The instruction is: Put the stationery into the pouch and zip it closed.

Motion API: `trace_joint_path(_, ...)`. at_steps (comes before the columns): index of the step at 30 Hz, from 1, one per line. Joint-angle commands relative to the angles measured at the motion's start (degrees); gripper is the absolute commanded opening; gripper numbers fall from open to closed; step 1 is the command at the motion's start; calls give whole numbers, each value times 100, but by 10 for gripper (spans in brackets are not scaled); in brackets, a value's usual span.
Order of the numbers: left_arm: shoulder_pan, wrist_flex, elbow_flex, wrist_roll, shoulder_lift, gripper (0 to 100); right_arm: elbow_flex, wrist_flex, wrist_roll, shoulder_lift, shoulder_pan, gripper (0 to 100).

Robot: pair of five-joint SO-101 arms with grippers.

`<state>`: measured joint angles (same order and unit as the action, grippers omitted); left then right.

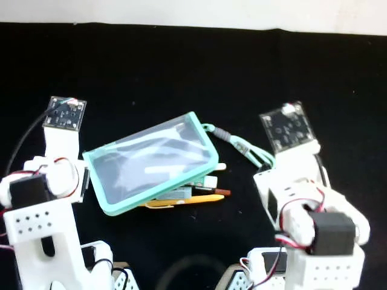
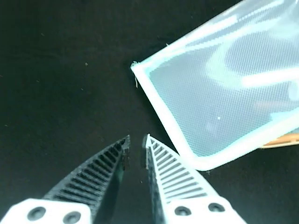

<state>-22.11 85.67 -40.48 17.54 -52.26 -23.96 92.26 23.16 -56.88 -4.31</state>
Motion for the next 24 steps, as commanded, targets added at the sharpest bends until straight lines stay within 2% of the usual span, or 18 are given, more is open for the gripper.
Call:
trace_joint_path(1, 92, -9, 198, 26, 295, 81, 136, -163, 360, 382, 48, 252)
trace_joint_path(12, 92, 18, 189, 26, 1235, 81, -1763, -2000, 1073, 1024, 84, 255)
trace_joint_path(24, 92, 18, 171, 18, 1604, 81, -2519, -3486, 1486, 1051, 84, 255)
